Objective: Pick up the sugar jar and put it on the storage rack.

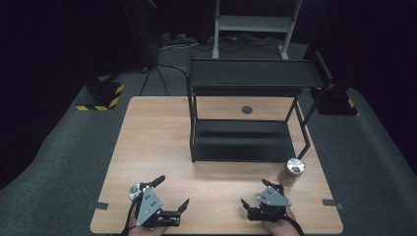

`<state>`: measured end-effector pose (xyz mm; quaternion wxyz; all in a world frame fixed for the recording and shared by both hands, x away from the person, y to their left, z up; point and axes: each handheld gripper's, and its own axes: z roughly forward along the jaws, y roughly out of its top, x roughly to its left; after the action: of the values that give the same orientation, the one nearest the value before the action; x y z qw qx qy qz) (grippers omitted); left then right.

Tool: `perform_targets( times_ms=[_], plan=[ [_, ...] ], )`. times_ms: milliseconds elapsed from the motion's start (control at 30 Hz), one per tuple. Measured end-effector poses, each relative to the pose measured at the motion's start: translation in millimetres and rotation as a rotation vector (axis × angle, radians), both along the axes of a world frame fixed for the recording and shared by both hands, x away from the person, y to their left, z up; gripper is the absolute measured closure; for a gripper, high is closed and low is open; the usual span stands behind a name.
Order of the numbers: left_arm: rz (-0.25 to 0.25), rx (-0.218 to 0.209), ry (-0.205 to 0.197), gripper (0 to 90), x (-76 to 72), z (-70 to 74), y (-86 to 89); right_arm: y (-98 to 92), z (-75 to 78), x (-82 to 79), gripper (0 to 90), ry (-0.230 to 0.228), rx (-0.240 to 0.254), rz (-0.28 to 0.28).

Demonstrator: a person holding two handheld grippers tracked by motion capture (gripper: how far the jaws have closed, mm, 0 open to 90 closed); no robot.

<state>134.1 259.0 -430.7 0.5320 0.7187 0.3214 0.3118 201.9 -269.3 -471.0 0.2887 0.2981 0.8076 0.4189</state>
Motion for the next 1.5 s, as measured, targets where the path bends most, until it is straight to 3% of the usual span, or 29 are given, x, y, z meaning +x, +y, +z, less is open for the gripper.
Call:
perform_targets(
  times_ms=[667,1200,1500],
  plan=[
    [0.128,-0.011,-0.014,0.4,-19.9,-5.2,37.4,-1.7,-0.2,0.7,0.0,0.002,0.006,0.007],
    [0.197,-0.028,0.035,0.4,-32.3,-21.0,55.3,-3.2,-0.7,0.7,0.0,0.001,0.016,0.008],
    [0.219,-0.033,0.073,0.4,-30.7,-30.6,59.9,-1.5,0.1,0.9,0.0,0.004,0.007,0.004]
  ],
)
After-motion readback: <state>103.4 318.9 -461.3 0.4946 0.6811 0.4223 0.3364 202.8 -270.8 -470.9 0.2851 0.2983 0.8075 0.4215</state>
